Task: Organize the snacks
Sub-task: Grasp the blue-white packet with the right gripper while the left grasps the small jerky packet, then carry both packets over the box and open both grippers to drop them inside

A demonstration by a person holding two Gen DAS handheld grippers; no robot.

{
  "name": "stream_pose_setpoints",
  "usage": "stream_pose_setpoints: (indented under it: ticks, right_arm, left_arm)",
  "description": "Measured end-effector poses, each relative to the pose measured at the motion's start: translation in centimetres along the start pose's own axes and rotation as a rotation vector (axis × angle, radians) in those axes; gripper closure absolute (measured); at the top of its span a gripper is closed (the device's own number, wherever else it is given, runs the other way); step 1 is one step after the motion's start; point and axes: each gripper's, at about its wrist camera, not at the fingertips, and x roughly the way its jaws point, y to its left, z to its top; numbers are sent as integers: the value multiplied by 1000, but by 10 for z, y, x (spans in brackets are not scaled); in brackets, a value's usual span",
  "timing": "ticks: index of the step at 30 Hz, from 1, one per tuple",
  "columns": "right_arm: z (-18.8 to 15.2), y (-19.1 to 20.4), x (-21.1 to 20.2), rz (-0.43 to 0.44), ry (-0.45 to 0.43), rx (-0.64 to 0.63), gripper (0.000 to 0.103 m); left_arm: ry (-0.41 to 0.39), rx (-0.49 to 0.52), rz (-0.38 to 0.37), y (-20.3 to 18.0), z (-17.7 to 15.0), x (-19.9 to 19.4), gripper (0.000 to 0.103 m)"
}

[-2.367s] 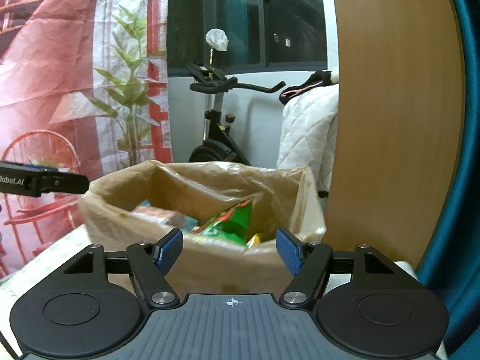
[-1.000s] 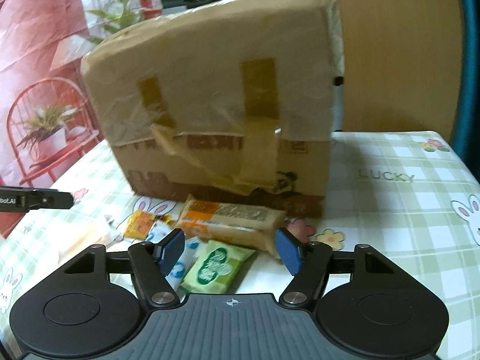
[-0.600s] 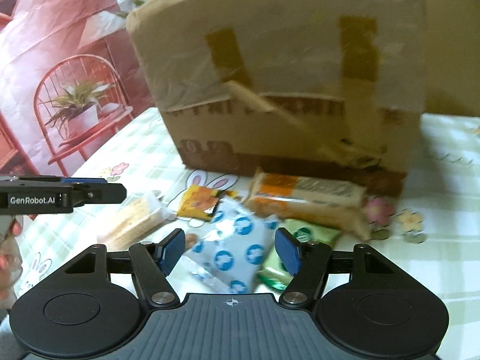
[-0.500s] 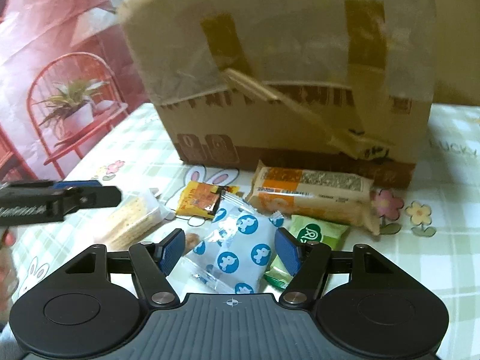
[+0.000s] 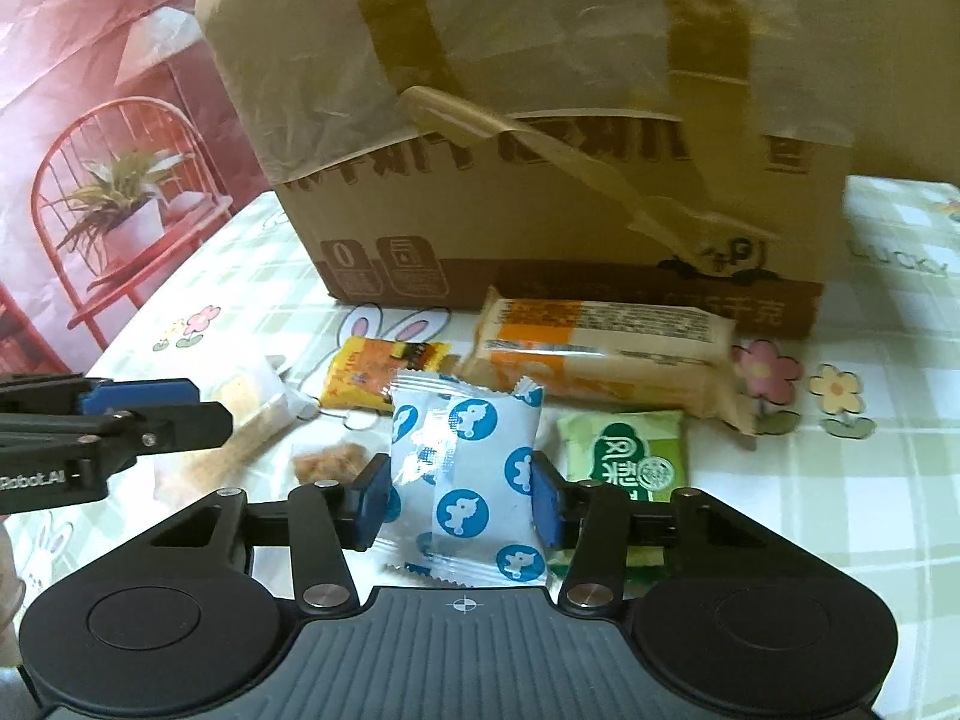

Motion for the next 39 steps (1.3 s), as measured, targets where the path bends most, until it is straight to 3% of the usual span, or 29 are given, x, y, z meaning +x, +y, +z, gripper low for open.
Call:
stream_pose_setpoints:
  ticks: [8, 28, 33, 34, 36, 39]
  right_arm:
    - [-15, -16, -17, -20, -40, -8, 61]
    - [-25, -23, -25, 5, -74, 8, 61]
    - [-25, -23, -25, 5, -75, 9, 61]
    - [-25, -24, -25, 6, -75, 9, 61]
    - [-25, -24, -25, 7, -75, 10, 61]
    - [-26, -23, -26, 8, -77, 12, 61]
  left_arm:
    - [34, 114, -32, -19, -3, 24, 64]
    - [75, 207, 1, -41, -4, 50, 64]
    - [69, 172, -4, -40, -3, 53, 64]
    - [71, 172, 0, -41, -3, 53, 66]
    - [75, 175, -4, -44, -3, 52, 84]
    - [64, 187, 26, -48, -9, 46, 85]
